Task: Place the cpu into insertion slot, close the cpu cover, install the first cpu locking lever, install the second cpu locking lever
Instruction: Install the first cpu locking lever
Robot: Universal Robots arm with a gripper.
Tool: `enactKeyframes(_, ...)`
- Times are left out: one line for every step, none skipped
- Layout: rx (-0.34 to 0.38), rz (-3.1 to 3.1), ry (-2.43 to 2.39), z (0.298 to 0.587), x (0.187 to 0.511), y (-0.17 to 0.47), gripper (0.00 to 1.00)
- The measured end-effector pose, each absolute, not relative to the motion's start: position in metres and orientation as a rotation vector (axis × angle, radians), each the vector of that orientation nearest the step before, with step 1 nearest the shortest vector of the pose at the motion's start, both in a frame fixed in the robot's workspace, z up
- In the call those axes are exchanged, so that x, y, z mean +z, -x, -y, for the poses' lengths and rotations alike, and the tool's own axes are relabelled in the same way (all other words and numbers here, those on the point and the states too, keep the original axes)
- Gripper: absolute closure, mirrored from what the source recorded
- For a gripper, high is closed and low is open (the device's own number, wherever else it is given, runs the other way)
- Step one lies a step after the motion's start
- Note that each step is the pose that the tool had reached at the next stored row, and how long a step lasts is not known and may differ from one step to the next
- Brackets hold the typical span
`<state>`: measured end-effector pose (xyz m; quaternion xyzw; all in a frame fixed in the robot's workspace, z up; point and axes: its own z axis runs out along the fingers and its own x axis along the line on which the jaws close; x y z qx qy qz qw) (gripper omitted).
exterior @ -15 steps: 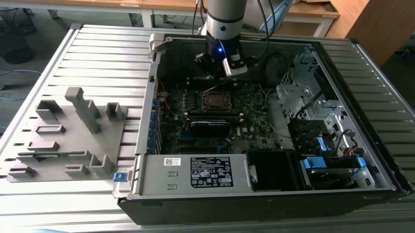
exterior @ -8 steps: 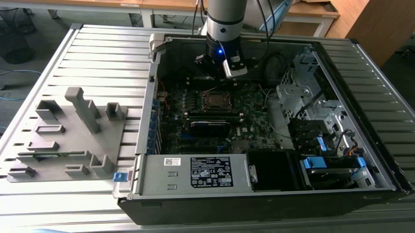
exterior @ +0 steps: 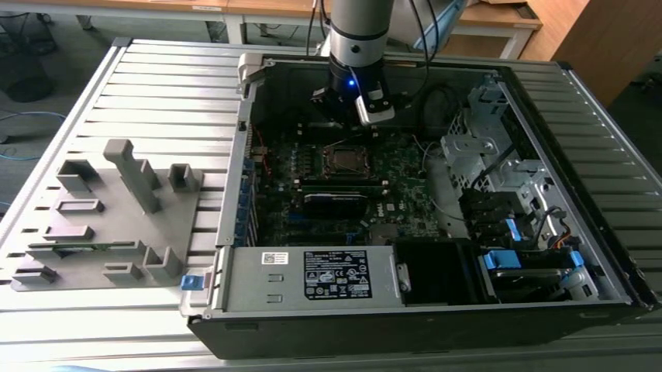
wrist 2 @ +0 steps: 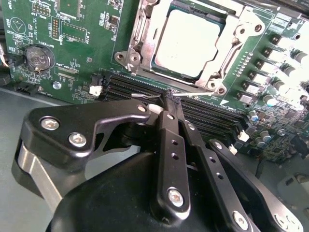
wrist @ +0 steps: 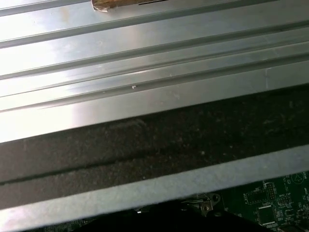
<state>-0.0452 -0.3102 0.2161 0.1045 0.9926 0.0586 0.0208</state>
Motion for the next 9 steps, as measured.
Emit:
enactKeyframes(0.182,-3.075,-0.323,0.3102,0.2157,0.0452,0.89)
enactKeyframes(0.182,-3.072,-0.323,0.3102,0.2154,0.0452,0.89)
enactKeyframes(0.183,-3.069,-0.322,0.3102,0.2151,0.0452,0.89)
enactKeyframes(0.183,-3.067,-0.322,0.3102,0.2148,0.0452,0.89)
enactKeyframes(0.183,-3.065,-0.322,0.3102,0.2146,0.0452,0.89)
enactKeyframes(0.183,-3.064,-0.322,0.3101,0.2143,0.0453,0.89)
enactKeyframes(0.183,-3.063,-0.322,0.3101,0.2140,0.0453,0.89)
enactKeyframes(0.183,-3.063,-0.322,0.3100,0.2136,0.0453,0.89)
enactKeyframes(0.183,-3.062,-0.323,0.3100,0.2134,0.0453,0.89)
